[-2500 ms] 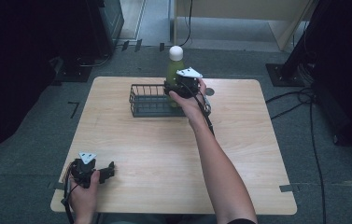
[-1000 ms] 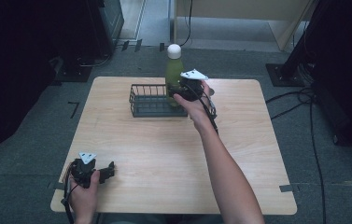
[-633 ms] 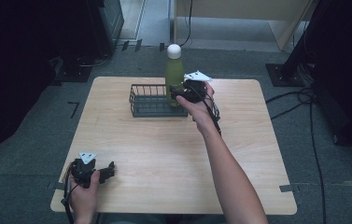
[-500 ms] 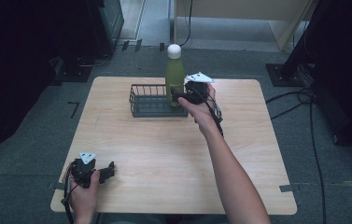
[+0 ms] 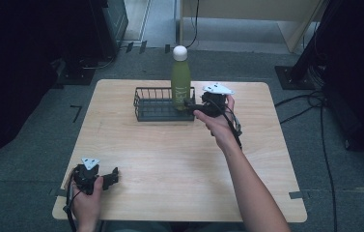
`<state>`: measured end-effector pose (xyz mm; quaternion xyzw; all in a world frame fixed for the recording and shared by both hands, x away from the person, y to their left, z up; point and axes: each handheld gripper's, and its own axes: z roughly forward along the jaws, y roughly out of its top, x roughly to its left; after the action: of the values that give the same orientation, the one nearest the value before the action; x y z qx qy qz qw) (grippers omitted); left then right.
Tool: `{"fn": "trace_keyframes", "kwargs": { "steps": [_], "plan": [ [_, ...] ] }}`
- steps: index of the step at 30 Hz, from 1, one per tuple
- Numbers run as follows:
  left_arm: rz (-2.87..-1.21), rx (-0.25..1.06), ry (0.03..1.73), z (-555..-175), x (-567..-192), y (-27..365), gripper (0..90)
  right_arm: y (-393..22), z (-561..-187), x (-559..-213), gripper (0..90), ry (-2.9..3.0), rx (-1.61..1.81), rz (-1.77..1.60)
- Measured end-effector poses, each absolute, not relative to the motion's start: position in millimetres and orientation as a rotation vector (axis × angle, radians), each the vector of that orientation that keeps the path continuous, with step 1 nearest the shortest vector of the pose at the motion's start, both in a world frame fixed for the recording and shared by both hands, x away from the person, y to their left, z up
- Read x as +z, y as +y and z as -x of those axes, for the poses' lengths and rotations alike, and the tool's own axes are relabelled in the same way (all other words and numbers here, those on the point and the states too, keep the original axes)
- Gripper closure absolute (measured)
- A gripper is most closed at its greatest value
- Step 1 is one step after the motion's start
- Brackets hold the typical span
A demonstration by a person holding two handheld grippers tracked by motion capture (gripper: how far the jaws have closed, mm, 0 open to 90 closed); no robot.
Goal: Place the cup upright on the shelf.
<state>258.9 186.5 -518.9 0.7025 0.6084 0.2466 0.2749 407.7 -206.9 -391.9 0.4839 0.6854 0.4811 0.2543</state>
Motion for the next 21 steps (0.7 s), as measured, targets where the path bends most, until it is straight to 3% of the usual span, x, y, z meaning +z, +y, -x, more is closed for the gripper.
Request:
{"fn": "trace_keyframes", "kwargs": {
  "steps": [21],
  "plan": [
    [-1.889, 0.663, 1.636, -258.9, -518.9, 186.5, 0.0, -258.2, -363.0, -407.4, 1.8, 1.84, 1.257, -1.344]
  ]
}}
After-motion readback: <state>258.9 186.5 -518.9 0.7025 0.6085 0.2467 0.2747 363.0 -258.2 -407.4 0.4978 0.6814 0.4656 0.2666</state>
